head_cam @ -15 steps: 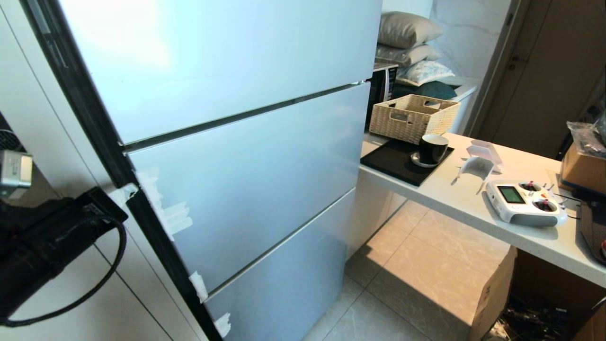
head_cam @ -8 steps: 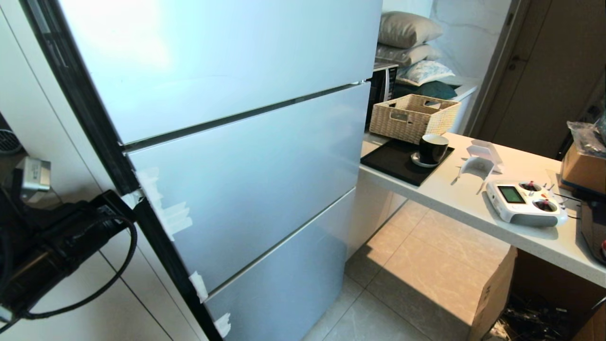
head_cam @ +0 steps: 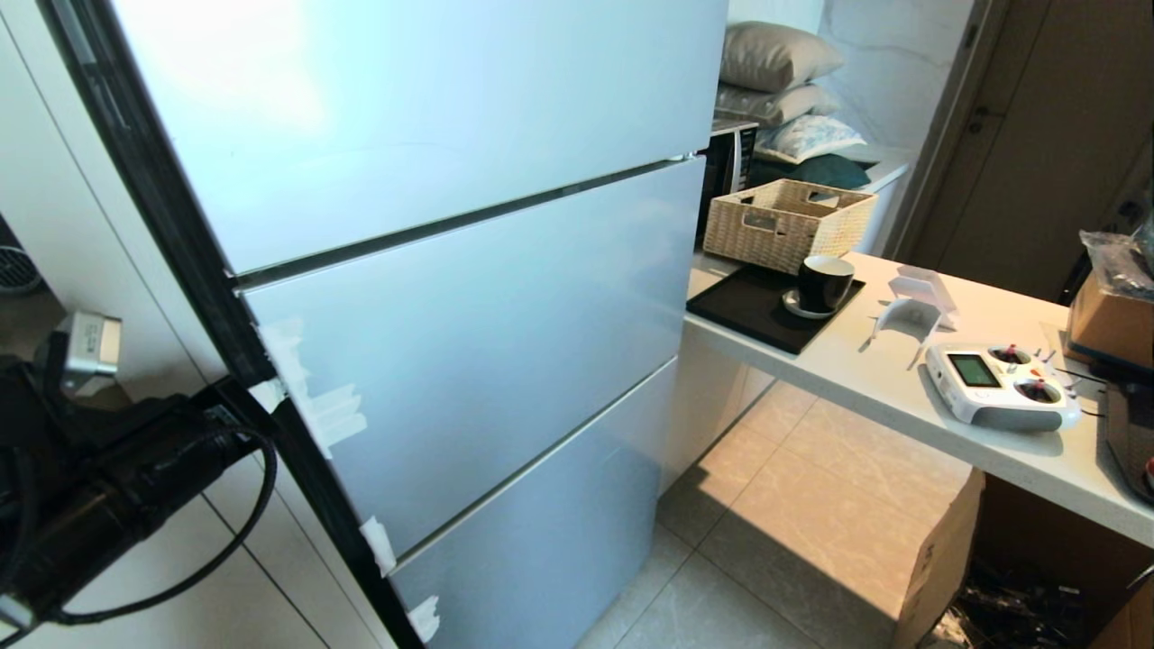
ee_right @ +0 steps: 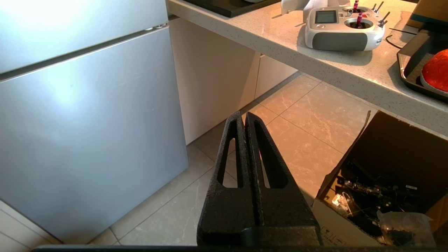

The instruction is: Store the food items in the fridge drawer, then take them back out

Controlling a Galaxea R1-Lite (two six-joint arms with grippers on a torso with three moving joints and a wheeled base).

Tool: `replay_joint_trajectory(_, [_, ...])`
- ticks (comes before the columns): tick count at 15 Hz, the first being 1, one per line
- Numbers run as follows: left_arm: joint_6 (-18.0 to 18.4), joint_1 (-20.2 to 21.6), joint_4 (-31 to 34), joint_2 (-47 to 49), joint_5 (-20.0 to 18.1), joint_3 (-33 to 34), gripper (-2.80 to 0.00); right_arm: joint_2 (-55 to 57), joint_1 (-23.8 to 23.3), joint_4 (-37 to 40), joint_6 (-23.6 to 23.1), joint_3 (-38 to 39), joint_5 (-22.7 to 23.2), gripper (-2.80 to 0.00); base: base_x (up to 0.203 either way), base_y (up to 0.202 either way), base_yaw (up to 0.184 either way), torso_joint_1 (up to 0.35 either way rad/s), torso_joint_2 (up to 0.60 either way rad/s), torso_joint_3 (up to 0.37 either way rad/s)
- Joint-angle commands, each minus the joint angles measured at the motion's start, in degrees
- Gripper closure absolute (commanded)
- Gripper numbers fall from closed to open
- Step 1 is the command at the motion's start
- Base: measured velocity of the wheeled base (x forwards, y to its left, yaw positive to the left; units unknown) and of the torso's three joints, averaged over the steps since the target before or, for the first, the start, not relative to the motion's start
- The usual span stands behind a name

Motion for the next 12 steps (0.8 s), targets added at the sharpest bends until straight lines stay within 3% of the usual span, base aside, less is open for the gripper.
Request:
replay_joint_trajectory(1, [-0.07,-1.93,-0.25,-0.66,-0.01,0.77,0.00,0.06,0.01,-0.02,-0.02,0.02,0.01,0.00,0.000,0.000,0.000,0.000,0.00,0.000])
replay_joint_trajectory(12, [-0.22,-9.76,-0.25,-2.35,-0.05,4.30,0.00,0.01,0.01,-0.02,-0.02,0.02,0.05,0.00,0.000,0.000,0.000,0.000,0.00,0.000])
